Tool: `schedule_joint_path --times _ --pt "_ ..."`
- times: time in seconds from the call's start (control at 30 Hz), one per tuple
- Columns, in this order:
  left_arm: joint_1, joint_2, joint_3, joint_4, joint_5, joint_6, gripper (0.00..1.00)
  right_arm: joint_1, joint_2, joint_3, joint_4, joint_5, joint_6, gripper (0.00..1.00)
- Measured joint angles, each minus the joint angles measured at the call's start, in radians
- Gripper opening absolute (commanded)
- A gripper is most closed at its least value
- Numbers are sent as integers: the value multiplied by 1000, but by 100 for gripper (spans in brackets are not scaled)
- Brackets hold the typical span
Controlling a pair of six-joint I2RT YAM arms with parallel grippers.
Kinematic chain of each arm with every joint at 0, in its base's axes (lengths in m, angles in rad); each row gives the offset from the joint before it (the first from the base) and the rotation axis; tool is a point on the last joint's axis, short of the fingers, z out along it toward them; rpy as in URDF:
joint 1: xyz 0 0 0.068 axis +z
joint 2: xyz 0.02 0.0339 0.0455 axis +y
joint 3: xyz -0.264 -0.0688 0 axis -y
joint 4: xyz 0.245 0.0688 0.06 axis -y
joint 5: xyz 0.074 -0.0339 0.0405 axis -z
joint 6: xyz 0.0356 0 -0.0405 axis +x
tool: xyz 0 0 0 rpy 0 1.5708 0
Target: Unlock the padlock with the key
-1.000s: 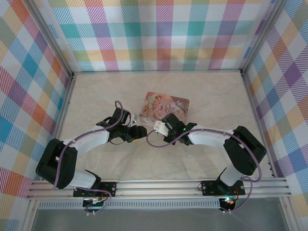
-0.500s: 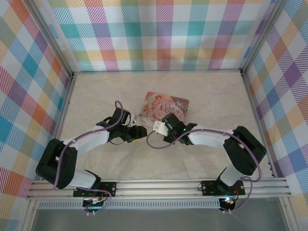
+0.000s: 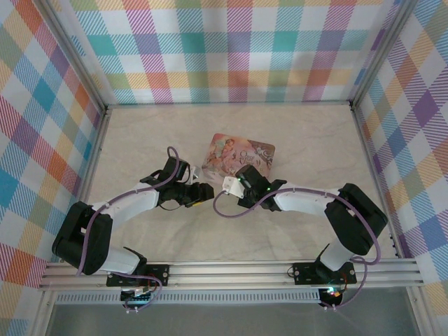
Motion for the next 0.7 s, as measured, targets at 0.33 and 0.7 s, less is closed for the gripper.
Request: schedule_joint_path --times 0.33,0.7 --pt "0 0 0 0 0 0 56 0 0 -7 8 -3 -1 0" --pt "0 0 0 0 -1 0 56 0 6 29 12 -41 -33 0"
